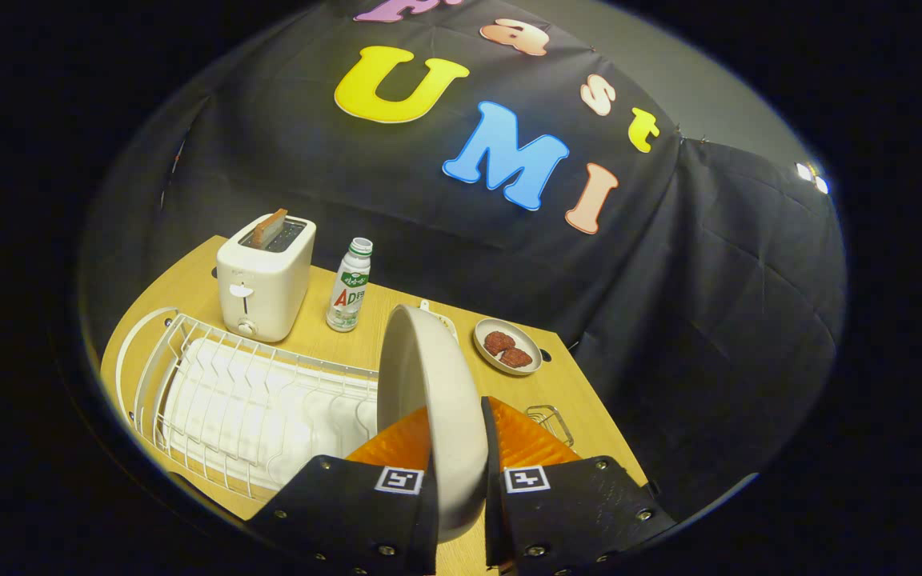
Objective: Take the plate from the dish rack, then take the spoon from the basket and place it into the plate.
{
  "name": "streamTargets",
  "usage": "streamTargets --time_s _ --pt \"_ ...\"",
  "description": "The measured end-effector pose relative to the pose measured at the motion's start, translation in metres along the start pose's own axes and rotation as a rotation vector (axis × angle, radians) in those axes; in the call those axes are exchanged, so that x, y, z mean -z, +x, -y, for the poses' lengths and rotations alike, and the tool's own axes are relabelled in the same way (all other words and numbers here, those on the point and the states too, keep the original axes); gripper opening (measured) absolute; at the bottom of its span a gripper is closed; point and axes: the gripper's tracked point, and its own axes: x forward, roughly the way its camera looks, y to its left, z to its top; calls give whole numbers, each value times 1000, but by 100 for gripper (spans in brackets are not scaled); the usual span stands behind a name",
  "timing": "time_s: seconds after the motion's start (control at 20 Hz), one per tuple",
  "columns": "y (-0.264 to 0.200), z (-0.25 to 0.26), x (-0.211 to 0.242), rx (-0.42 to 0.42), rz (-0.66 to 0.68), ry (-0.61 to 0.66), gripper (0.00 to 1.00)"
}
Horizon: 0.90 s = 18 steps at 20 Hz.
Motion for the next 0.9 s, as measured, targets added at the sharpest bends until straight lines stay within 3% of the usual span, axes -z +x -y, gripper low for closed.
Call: streamTargets --time_s 0.25,0.9 --pt "-34 39 23 58 3 -7 22" --pt "-99 50 142 -88 -104 -36 23"
